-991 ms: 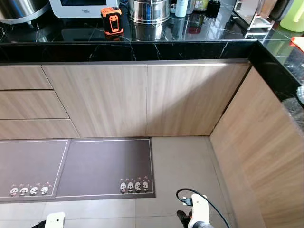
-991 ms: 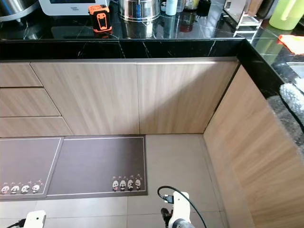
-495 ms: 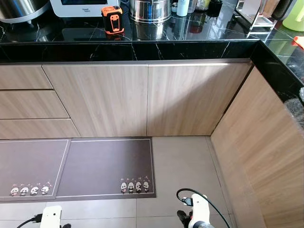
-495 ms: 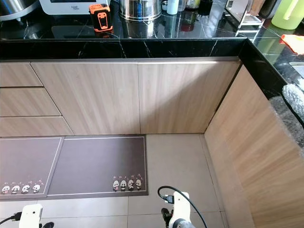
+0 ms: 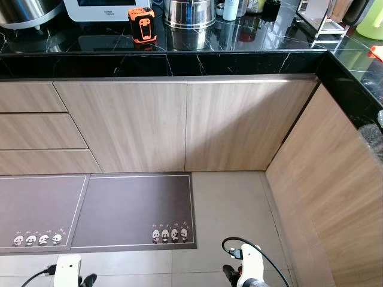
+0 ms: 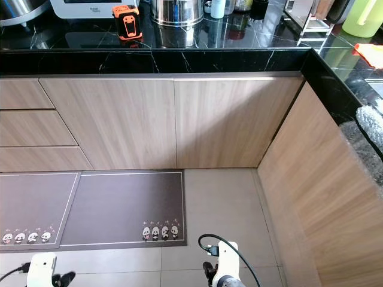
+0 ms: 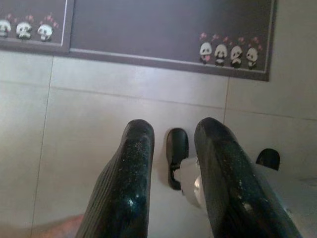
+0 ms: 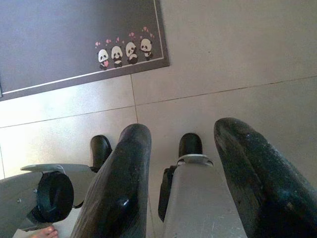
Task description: Kitchen organization
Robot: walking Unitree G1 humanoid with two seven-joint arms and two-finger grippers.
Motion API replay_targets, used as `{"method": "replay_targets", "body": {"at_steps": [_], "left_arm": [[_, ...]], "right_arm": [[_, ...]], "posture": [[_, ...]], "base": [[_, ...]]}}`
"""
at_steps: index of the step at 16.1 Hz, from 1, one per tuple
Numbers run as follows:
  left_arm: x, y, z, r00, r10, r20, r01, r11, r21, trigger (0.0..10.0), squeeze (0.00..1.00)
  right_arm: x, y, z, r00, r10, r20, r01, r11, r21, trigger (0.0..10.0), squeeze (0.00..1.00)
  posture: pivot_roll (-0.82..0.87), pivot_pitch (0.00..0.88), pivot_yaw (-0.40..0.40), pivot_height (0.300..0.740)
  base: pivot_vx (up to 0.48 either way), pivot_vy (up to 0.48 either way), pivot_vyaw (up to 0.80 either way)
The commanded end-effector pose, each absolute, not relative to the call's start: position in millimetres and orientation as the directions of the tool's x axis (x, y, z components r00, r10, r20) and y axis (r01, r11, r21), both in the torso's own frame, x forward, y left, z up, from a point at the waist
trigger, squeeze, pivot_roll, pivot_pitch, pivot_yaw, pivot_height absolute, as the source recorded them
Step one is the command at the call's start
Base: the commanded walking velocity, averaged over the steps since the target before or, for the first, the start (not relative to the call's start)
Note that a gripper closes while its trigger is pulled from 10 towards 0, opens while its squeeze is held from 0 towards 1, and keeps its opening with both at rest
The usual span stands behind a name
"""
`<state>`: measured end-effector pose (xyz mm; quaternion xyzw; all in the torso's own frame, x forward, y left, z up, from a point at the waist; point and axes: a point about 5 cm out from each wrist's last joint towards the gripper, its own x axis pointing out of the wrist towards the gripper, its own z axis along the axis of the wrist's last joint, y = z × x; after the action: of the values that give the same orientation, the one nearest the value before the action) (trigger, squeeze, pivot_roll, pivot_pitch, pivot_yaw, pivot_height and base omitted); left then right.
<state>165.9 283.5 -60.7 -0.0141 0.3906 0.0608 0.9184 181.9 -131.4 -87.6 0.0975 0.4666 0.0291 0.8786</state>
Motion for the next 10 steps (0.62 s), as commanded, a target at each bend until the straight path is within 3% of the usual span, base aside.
{"method": "replay_targets", "body": {"at_steps": [1, 7, 10], "left_arm": [[162.1, 280.9, -63.0, 0.684, 0.083, -0.725, -0.104, 0.994, 0.016, 10.0, 0.0], [163.3, 279.8, -62.4, 0.674, 0.045, -0.738, -0.005, 0.998, 0.056, 10.0, 0.0], [164.1, 281.4, -60.9, 0.696, 0.072, -0.714, -0.052, 0.997, 0.049, 10.0, 0.0]], "right_arm": [[179.4, -131.6, -88.8, 0.557, 0.137, -0.819, 0.057, 0.978, 0.202, 10.0, 0.0], [179.3, -130.6, -88.8, 0.559, 0.137, -0.818, 0.062, 0.977, 0.206, 10.0, 0.0], [179.5, -130.8, -88.8, 0.559, 0.134, -0.818, 0.062, 0.977, 0.202, 10.0, 0.0]], "posture": [[0.04, 0.105, -0.03, 0.74], [0.03, 0.1, -0.026, 0.74], [0.03, 0.095, -0.025, 0.74]], "base": [[0.0, 0.0, 0.0], [0.0, 0.0, 0.0], [0.0, 0.0, 0.0]]}}
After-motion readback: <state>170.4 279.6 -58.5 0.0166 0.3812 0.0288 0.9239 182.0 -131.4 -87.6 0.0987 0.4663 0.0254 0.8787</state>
